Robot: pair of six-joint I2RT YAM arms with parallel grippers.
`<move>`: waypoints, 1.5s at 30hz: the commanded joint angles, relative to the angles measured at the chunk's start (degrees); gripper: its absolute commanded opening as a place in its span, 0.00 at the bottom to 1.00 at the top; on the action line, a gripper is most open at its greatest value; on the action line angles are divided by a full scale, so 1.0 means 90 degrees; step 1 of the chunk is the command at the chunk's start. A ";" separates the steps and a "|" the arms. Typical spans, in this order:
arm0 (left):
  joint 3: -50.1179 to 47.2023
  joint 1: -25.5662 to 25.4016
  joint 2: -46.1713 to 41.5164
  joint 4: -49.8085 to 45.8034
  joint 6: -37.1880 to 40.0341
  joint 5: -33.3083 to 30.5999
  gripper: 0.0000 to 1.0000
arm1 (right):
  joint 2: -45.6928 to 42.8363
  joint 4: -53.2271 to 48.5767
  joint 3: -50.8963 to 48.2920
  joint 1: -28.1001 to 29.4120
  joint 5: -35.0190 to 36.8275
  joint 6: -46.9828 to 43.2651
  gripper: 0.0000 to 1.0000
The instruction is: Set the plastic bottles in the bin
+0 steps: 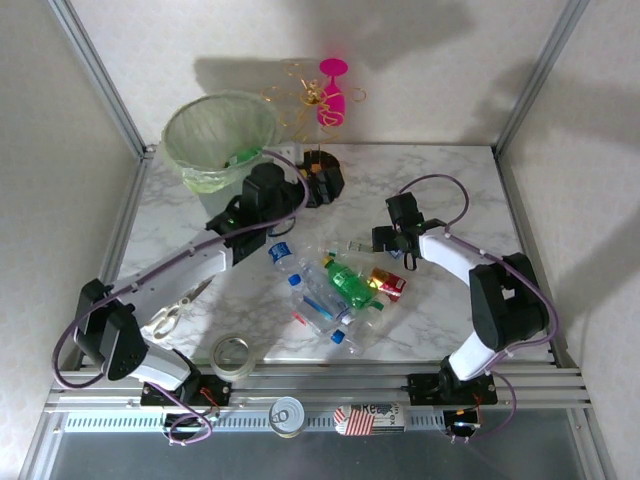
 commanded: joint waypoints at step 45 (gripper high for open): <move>-0.1821 -0.0857 0.0093 0.2826 -0.0566 0.1511 1.00 | -0.1710 0.2139 0.0167 -0.0288 -0.4710 0.1569 0.47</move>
